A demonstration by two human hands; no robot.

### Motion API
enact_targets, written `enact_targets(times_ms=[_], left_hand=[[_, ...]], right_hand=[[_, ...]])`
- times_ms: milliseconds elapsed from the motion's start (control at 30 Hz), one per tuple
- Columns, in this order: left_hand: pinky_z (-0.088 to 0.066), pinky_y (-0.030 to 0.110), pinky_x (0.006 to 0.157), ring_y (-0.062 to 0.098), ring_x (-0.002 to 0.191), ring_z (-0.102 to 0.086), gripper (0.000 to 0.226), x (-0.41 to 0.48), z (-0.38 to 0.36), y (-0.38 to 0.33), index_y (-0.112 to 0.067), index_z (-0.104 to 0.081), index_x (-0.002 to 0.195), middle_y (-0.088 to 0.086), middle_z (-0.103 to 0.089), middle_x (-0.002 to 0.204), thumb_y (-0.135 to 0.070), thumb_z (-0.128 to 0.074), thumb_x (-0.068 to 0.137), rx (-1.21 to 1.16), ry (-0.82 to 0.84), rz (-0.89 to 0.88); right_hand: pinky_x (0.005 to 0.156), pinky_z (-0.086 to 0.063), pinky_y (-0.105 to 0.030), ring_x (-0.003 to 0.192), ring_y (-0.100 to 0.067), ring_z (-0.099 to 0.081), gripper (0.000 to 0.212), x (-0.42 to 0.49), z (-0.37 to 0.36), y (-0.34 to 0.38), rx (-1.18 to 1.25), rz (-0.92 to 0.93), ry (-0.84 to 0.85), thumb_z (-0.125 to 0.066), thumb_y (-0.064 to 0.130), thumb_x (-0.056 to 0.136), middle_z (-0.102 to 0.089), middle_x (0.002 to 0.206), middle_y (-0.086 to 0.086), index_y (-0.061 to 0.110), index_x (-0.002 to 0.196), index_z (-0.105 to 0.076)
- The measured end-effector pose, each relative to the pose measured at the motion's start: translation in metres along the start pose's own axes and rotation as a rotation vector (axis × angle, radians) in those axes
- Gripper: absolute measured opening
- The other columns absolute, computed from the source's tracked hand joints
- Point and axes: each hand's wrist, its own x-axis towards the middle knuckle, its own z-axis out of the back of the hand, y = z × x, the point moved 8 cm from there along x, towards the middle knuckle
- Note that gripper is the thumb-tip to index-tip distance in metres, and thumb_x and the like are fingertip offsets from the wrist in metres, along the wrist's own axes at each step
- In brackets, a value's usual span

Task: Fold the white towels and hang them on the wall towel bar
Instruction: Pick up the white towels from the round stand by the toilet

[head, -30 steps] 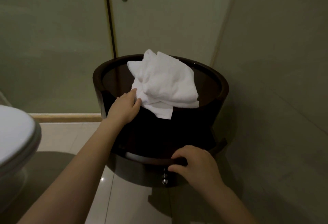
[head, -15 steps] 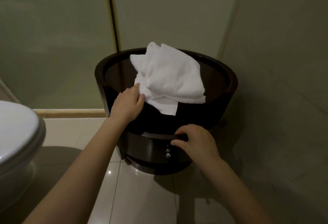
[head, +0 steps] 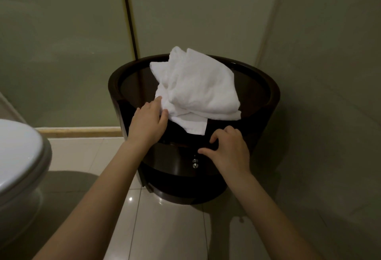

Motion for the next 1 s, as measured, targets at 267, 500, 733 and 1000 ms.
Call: enact_targets(times_ms=[267, 500, 733, 1000], left_hand=[[-0.034, 0.053, 0.105, 0.029, 0.114, -0.051, 0.048, 0.001, -0.003, 0.002, -0.013, -0.036, 0.141, 0.011, -0.058, 0.124, -0.034, -0.032, 0.097, 0.013, -0.014, -0.016], [-0.030, 0.051, 0.109, 0.029, 0.118, -0.049, 0.049, -0.002, -0.003, 0.000, -0.012, -0.035, 0.143, 0.012, -0.056, 0.127, -0.032, -0.033, 0.098, 0.005, -0.021, -0.002], [-0.043, 0.047, 0.096, 0.028, 0.110, -0.056, 0.042, 0.004, 0.006, 0.001, -0.017, -0.043, 0.137, 0.008, -0.061, 0.123, -0.027, -0.032, 0.097, -0.078, -0.030, 0.031], [-0.043, 0.034, 0.071, 0.021, 0.089, -0.058, 0.061, 0.046, 0.029, -0.009, -0.013, -0.055, 0.112, 0.004, -0.062, 0.104, -0.063, -0.027, 0.092, -0.359, -0.083, 0.282]], right_hand=[[0.064, -0.040, -0.027, 0.080, -0.012, -0.047, 0.038, 0.015, -0.005, -0.001, -0.015, -0.034, -0.008, -0.076, 0.051, 0.071, -0.049, 0.080, 0.008, 0.022, 0.074, -0.051], [0.058, -0.042, -0.027, 0.076, -0.011, -0.048, 0.038, 0.018, -0.007, -0.003, -0.014, -0.068, 0.008, -0.074, 0.052, 0.072, -0.048, 0.075, 0.008, 0.022, 0.069, -0.051], [0.059, -0.045, -0.027, 0.075, -0.009, -0.056, 0.026, 0.026, 0.013, 0.011, -0.043, -0.016, 0.118, -0.072, 0.046, 0.077, -0.059, 0.078, 0.008, 0.023, 0.076, -0.062], [0.065, -0.040, -0.025, 0.075, -0.009, -0.055, 0.017, 0.105, 0.094, 0.031, 0.201, -0.027, -0.070, -0.065, 0.042, 0.084, -0.055, 0.074, 0.013, 0.027, 0.079, -0.061]])
